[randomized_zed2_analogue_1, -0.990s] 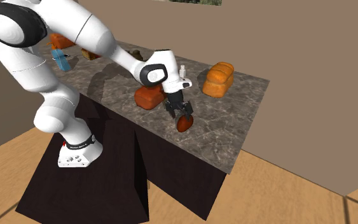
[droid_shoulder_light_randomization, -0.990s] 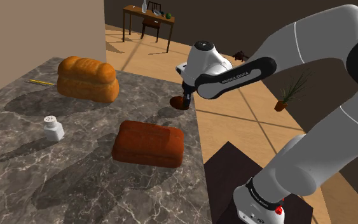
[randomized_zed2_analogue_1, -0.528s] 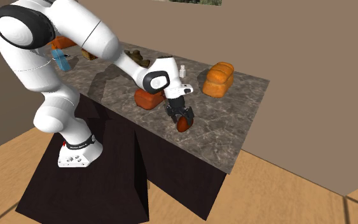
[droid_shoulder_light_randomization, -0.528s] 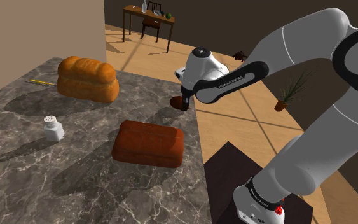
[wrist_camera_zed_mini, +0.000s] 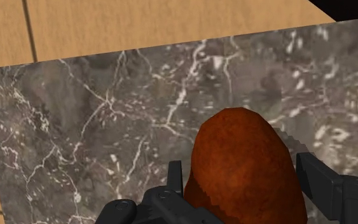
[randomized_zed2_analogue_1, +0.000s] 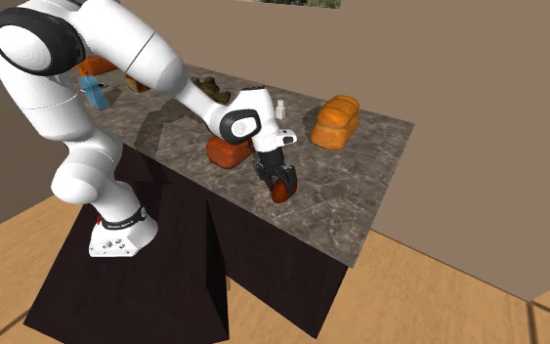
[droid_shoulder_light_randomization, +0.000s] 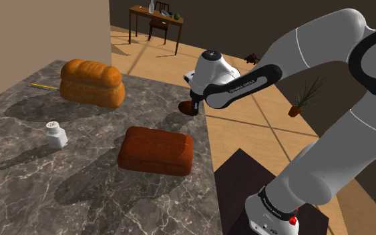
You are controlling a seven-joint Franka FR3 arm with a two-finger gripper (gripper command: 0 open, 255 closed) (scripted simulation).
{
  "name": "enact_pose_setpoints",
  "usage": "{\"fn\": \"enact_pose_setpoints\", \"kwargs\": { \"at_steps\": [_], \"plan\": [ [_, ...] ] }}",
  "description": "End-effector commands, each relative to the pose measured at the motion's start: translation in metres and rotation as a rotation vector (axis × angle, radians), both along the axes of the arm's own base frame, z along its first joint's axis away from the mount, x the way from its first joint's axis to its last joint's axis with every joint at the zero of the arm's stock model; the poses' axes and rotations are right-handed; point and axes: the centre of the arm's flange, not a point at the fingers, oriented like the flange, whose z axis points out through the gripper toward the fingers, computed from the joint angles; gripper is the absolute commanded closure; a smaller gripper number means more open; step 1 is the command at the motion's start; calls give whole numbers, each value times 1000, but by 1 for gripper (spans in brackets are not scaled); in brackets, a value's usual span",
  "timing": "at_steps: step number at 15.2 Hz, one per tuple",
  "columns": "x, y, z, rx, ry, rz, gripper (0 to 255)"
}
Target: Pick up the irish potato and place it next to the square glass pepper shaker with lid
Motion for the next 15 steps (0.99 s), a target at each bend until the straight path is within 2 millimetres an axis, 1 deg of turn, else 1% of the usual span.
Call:
{"fn": "enact_pose_setpoints", "kwargs": {
  "at_steps": [1,7,15],
  "plan": [
    [0,0,0,0,0,0,255],
    [0,0,0,0,0,0,255],
    [0,0,42,0,0,0,255]
  ]
}}
